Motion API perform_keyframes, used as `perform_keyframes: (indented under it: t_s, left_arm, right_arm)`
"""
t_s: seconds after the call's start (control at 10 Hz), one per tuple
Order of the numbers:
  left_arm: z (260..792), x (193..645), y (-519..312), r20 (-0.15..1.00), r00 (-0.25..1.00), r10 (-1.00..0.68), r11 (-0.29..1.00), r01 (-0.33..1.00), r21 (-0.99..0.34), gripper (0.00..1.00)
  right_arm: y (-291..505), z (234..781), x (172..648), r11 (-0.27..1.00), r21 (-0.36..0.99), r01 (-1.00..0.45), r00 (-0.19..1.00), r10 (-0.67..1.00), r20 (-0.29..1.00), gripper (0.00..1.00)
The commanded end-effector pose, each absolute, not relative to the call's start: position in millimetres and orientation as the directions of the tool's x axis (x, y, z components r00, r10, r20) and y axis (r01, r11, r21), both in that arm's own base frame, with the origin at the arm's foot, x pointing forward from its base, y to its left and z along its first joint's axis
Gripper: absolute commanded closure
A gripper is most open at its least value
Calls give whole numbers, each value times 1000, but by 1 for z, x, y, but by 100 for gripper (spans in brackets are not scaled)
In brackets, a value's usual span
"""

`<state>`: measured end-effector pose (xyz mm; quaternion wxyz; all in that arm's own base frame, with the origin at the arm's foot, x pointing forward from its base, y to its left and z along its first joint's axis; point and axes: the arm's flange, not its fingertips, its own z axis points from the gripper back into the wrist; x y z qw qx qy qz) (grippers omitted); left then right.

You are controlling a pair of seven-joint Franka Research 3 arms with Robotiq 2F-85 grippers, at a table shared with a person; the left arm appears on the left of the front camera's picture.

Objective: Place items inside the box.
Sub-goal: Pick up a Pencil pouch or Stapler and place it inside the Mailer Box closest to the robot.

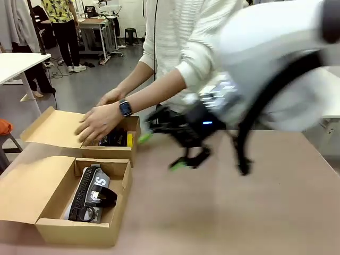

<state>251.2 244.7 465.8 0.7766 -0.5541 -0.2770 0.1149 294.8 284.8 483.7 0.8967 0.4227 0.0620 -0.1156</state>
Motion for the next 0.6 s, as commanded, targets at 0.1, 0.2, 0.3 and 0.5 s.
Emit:
perform_keyframes:
  t_s: [0.1,0.2,0.3,0.5]
  left_arm:
    - [466,252,244,319,814,486,355,150,-923,0]
    - [466,252,244,319,814,486,355,150,-923,0]
    - [466,252,244,319,814,486,355,150,-923,0]
    - [466,252,244,319,814,486,355,150,-923,0]
  right_arm:
    - [212,452,267,444,818,365,910,-354,-214,0]
    - [232,477,285,541,783,307,951,-217,-222,0]
    - [232,477,285,541,783,307,951,-217,-222,0]
    - [215,478,287,509,792,338,936,-267,-228,0]
